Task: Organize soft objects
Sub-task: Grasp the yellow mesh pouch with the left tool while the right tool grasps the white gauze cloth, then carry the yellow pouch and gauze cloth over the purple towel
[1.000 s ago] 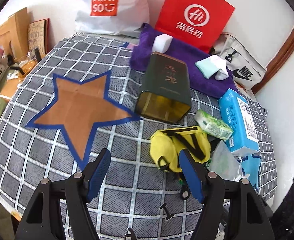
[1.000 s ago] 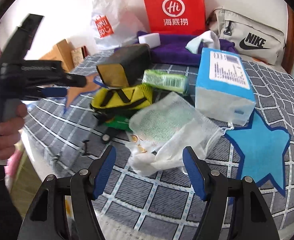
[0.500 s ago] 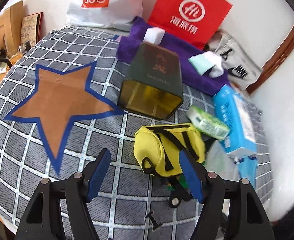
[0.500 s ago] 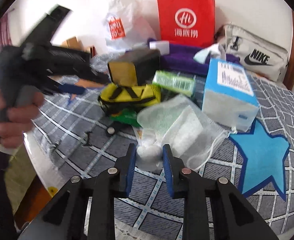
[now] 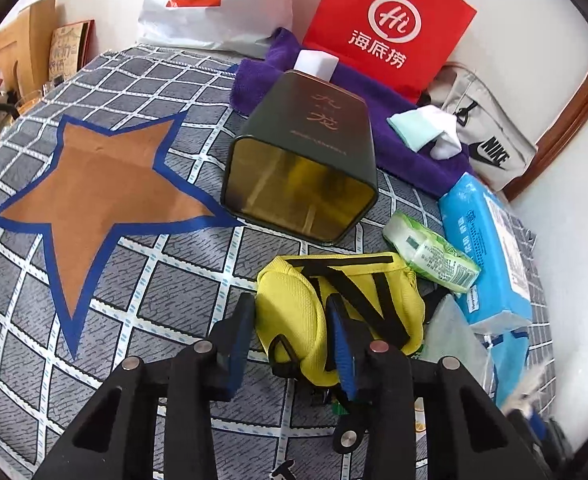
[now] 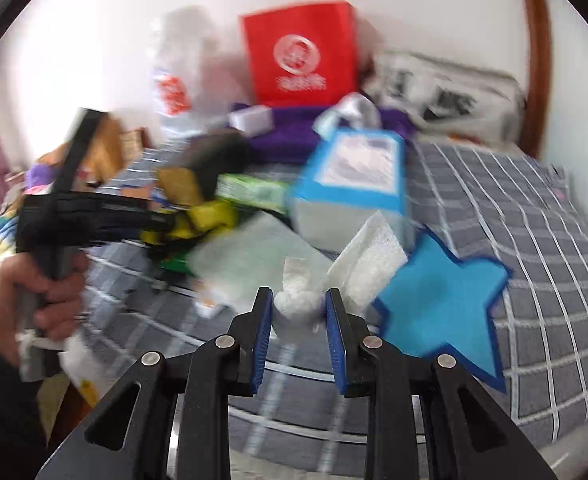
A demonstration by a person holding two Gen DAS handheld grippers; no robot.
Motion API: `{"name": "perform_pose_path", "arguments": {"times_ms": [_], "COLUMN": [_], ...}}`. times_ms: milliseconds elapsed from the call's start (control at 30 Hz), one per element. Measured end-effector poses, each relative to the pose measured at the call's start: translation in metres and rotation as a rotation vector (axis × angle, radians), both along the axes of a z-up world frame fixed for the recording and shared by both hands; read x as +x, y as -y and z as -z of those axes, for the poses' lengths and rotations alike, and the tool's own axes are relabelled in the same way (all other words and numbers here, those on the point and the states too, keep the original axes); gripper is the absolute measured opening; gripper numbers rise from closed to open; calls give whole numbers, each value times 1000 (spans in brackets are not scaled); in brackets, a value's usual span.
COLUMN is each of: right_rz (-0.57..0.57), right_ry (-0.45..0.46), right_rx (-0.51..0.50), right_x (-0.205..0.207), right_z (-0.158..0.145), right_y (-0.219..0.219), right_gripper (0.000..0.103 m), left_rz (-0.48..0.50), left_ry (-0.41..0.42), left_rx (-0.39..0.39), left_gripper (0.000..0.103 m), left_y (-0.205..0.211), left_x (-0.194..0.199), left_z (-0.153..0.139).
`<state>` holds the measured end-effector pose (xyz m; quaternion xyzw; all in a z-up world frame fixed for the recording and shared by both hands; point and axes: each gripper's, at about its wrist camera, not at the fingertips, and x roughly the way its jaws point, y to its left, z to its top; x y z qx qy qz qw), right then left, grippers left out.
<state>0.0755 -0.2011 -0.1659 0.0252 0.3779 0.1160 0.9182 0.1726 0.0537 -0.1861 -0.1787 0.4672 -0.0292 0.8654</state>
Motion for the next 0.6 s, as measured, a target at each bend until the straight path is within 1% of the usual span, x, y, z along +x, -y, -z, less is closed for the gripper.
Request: {"name": "perform_pose_path", "arguments": {"times_ms": [67,167,233,300,367,500,600], "right_rz": [30,58,70,80,86,90,95], "right_ry": [-34,-78,-87,-89,-97,-87,-74], "right_rx": [-7,16,40,59,67,64,63], "right_x": [5,10,11,9,11,12,9], "right_z": [10,24,27,26,26,19,11], "right_y": [5,11,14,17,19,19,19], "right_gripper": [26,26,27,27,26,26,26], "left_rz": [2,-2,3,1,-5,-28,-33], "left_ry": [0,-6,-2,5,5,15,21], "left_rx": [-15,-37,-30,-7,2,3,-11], "left_gripper": [32,31,31,28,27,27,27], "left_y": [-4,-9,-11,-14,-19,-30,-36], "left_x": [-3,-4,-6,-9,-12,-20,-24], "left_z": [0,-5,-10,-17,-22,-31,-38]}}
